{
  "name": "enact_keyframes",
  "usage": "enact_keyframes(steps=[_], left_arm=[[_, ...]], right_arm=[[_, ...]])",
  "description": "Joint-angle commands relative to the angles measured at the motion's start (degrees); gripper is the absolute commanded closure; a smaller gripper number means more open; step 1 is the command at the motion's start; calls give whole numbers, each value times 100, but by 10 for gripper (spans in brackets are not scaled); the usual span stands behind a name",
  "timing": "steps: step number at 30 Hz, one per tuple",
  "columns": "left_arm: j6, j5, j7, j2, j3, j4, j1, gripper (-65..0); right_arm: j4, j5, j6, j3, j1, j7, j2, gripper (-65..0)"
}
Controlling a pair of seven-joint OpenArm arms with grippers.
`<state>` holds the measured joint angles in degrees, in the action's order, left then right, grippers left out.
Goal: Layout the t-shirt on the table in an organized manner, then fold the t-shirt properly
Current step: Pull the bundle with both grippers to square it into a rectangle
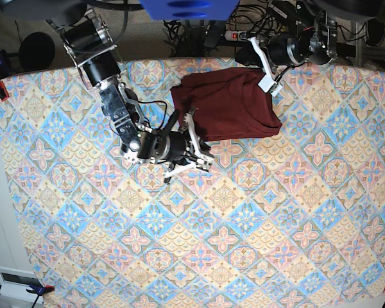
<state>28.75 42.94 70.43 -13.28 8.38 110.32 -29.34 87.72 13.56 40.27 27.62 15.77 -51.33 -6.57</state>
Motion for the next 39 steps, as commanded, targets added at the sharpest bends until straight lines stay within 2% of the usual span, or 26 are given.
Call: enact_keyframes(steps=[1, 5, 10, 13, 16, 25, 29, 36, 39], left_arm=[[13, -26, -68, 31, 19, -30, 55, -20], [13, -289, -68, 198, 19, -452, 328, -20], [13, -307, -410, 181, 19, -918, 618, -20], [13, -307, -428, 172, 19, -1182, 820, -20], [13, -395, -428, 66, 19, -1305, 987, -20], [13, -1107, -437, 75, 10, -1366, 1699, -20], [13, -1195, -490, 49, -359, -2078, 2350, -20], [13, -1221, -1439, 93, -1221, -3116, 3150, -20], [13, -1221, -1624, 295, -1282, -3362, 3361, -20]], right_arm=[[-100, 28, -27, -32, 212, 91, 28, -14], [-689, 28, -27, 117, 441, 91, 116, -14], [-996, 28, -27, 794, 572, 91, 134, -14], [-979, 28, -27, 1014, 572, 47, 90, -14], [-856, 28, -27, 1032, 546, 39, -200, -14], [-29, 28, -27, 1032, -104, 39, -1000, -13], [384, 28, -27, 997, -351, -76, -1255, -13], [1430, 28, -27, 953, -869, -322, -1677, -11], [1817, 28, -27, 627, -1054, -339, -1756, -11]])
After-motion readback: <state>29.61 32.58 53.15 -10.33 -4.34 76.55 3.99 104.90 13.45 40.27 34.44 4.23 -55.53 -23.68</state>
